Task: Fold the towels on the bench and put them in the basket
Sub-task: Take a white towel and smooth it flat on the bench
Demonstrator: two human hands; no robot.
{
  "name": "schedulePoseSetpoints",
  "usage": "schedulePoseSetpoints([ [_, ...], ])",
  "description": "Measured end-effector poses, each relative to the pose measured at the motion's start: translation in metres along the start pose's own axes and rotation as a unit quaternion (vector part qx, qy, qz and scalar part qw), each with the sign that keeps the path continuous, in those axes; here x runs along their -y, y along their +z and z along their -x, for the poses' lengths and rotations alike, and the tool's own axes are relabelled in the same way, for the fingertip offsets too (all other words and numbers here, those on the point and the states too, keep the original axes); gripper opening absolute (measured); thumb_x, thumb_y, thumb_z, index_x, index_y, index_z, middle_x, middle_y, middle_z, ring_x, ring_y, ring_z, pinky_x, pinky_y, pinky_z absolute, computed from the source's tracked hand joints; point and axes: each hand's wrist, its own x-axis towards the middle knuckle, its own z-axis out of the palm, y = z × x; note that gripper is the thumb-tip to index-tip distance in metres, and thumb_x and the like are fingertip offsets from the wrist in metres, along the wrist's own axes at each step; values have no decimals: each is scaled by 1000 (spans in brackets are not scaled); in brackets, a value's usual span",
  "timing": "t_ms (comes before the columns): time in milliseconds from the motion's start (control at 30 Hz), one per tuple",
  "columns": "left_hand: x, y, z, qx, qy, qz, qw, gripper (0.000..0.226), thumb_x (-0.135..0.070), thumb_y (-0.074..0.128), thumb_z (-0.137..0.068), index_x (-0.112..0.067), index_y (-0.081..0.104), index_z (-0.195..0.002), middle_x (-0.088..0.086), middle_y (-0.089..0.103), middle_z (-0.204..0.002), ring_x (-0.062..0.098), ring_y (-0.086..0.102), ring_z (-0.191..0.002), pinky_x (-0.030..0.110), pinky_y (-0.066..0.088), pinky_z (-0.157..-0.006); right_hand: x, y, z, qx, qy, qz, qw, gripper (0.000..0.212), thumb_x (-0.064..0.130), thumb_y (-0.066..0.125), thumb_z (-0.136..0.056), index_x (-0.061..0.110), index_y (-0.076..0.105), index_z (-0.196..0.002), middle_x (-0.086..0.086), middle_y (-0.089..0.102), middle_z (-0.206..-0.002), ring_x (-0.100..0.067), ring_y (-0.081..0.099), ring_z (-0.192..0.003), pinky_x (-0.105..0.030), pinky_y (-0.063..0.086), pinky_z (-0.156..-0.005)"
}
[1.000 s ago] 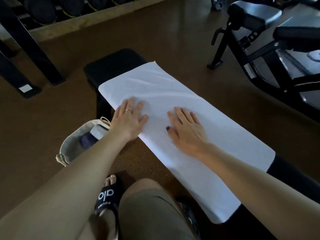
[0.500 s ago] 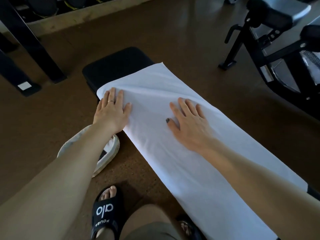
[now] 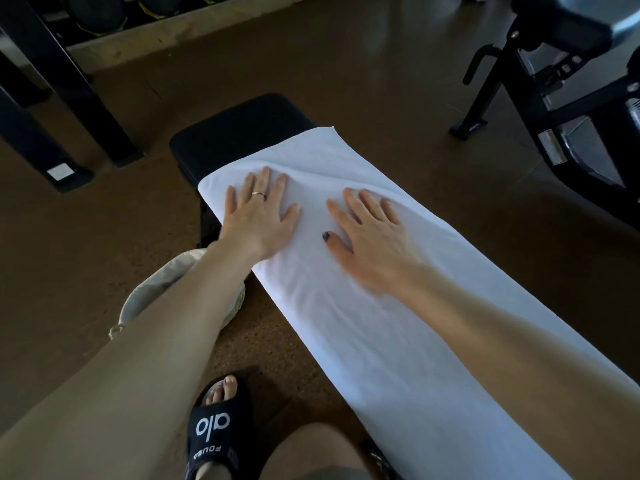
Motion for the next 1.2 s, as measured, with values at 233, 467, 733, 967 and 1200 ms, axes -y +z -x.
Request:
schedulePoseSetpoints([
  [233, 3, 8, 1, -24, -2, -14, 1000, 72, -70, 9, -99, -39, -7, -162, -5, -16, -170, 22, -16, -156, 54, -9, -125, -14, -1, -31, -8, 7, -6, 1000, 58, 51, 20, -107, 35, 15, -162, 1, 4, -172, -21, 0, -158, -41, 1, -127],
  [467, 0, 12, -1, -46, -11, -13, 999, 73, -71, 6, -98, -39, -6, -162, -5, -14, -171, 21, -15, -157, 54, -8, -125, 13, 0, -59, -20, -56, -12, 998, 57, 43, 22, -106, 31, 22, -162, -2, 13, -171, -26, 9, -157, -46, 5, -126],
  [733, -1, 15, 0, -80, -46, -8, 996, 76, -65, 12, -100, -25, 0, -164, 2, -9, -171, 23, -13, -157, 52, -9, -125, -5, -6, -111, -30, -33, 1, 999, 54, 37, 21, -108, 27, 20, -160, -4, 12, -170, -26, 10, -155, -43, 12, -124],
  [967, 0, 17, -1, -78, -44, -11, 996, 76, -68, 12, -99, -29, 1, -164, 1, -8, -172, 23, -12, -157, 56, -6, -125, 2, -11, -156, -16, -55, 3, 998, 54, 44, 18, -108, 36, 17, -162, 0, 11, -171, -23, 7, -157, -45, 11, -125],
  [1200, -1, 16, -2, -79, -48, -12, 996, 77, -69, 12, -98, -31, 1, -163, 0, -7, -172, 23, -12, -157, 57, -5, -124, -4, -23, -178, 9, 34, -58, 998, 55, 54, 20, -103, 45, 18, -157, 1, 20, -163, -34, 40, -135, -46, 38, -99],
])
